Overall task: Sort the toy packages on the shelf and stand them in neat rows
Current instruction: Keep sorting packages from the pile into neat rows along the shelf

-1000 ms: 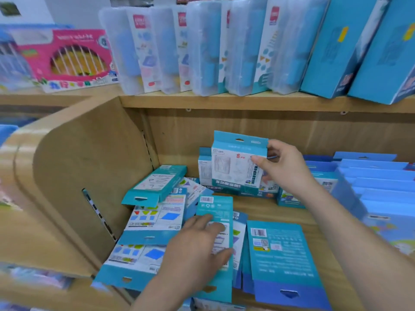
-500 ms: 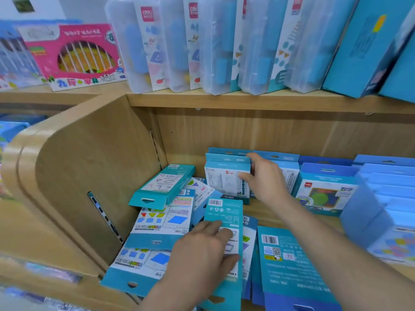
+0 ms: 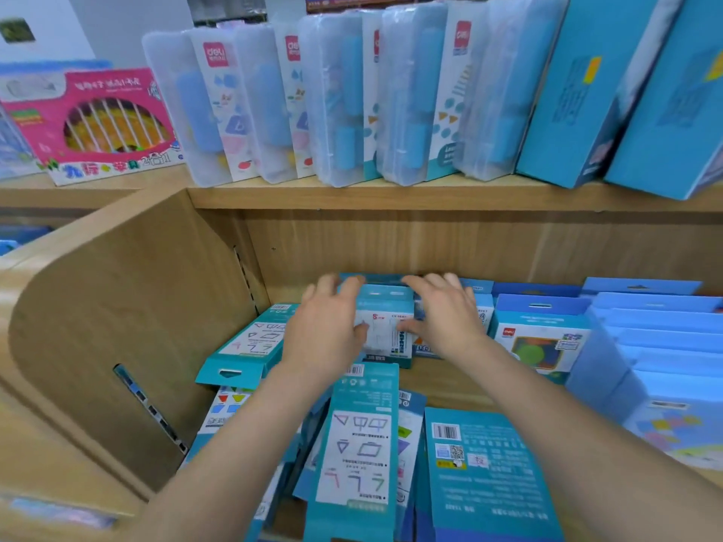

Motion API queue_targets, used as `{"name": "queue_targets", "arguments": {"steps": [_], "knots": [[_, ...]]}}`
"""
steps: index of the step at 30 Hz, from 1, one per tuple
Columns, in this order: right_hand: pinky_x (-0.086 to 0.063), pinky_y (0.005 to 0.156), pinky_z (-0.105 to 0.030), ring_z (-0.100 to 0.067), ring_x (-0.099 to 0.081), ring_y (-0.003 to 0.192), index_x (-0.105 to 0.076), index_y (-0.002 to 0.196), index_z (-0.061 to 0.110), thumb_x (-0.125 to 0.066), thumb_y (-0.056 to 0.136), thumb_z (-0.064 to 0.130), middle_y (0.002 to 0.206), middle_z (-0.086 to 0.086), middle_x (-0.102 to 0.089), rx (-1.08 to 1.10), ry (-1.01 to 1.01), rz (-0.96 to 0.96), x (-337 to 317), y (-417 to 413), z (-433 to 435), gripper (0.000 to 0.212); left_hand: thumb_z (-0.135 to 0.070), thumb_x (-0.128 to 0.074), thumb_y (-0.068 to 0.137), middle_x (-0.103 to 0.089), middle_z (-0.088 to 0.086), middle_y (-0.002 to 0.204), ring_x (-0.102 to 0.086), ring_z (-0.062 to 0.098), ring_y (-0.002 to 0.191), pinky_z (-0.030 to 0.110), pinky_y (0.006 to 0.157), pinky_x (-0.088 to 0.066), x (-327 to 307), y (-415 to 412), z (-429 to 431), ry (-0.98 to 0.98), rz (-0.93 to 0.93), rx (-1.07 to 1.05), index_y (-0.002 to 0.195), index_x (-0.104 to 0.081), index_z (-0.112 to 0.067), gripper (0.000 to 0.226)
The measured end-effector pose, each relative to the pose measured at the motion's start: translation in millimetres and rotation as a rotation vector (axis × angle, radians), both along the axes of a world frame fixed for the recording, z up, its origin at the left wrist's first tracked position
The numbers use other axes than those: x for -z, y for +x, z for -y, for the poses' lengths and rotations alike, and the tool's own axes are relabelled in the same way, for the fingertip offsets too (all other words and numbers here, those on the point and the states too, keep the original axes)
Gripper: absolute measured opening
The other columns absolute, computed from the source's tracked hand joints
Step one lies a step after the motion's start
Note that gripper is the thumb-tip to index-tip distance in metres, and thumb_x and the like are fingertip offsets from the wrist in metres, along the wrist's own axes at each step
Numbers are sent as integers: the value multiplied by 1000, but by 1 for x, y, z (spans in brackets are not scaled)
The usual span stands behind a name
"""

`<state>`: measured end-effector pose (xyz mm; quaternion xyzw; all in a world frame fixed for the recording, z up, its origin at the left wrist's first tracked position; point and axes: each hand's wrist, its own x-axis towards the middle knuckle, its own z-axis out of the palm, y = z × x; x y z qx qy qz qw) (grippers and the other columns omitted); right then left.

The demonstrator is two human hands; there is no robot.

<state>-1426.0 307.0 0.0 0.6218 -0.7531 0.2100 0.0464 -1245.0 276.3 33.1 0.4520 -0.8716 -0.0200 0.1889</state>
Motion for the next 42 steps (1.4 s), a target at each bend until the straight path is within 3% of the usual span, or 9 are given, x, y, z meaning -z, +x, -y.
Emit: {"name": "queue_targets", "arguments": {"steps": [3,7,11,15,19,27,33,37,42], "knots": [[-39,91,-37,-22,-42,112,-46,133,24,-73,79,31,117,0,-54,20,-103,107,6,-10,-14,61,-38,-69,82,-31,8,139,-39,31,123,45,93,-45,6,-19,30,150,98,-72,141,-20,-33,77],[-49,87,-36,-21,-61,100,-55,122,17,-62,88,15,105,-1,-68,-16,-15,323,16,-12,-23,35,-38,-69,82,-37,9,131,-53,34,109,44,88,-47,14,-28,41,213,108,-67,139,-30,-31,69],[-46,97,-31,-14,-60,112,-55,129,19,-53,91,7,120,-1,-66,-79,78,692,23,5,-18,40,-27,-74,79,-46,7,121,-56,31,102,40,87,-50,17,-29,48,181,0,-53,126,-46,-25,56],[-43,97,-23,-12,-58,114,-52,132,19,-48,92,1,122,-1,-64,-95,101,815,24,7,-16,44,-20,-74,79,-48,4,121,-56,29,105,39,88,-52,22,-28,50,172,-34,-36,126,-47,-22,55],[-40,105,-30,-13,-54,121,-48,136,13,-47,92,-1,128,-2,-60,-114,116,895,32,4,-15,46,-19,-72,81,-47,7,127,-55,31,107,40,89,-49,23,-28,52,141,-15,-30,130,-45,-20,57],[-42,105,-36,-15,-54,121,-49,133,11,-51,91,1,129,-3,-59,-151,170,863,22,-2,-22,43,-20,-71,82,-45,6,133,-54,29,111,41,91,-47,22,-31,46,152,4,-20,135,-41,-23,60],[-43,100,-34,-16,-56,114,-45,138,20,-53,93,19,131,-1,-57,-94,152,479,-10,7,-45,46,-9,-64,82,-53,2,129,-56,25,110,37,90,-49,-4,1,25,46,-67,23,130,-50,-26,53],[-46,97,-34,-6,-59,101,-57,126,28,-59,90,20,117,9,-64,-217,93,491,-19,28,-67,37,-3,-56,79,-63,-5,124,-58,20,111,34,87,-50,-21,70,7,125,166,-76,120,-58,-35,53],[-38,94,-18,4,-51,108,-54,127,39,-54,93,34,120,23,-55,-418,211,373,-25,63,-90,34,-5,-52,82,-38,-2,147,-47,22,122,29,83,-45,-13,102,-11,315,516,-100,145,-23,-34,76]]}}
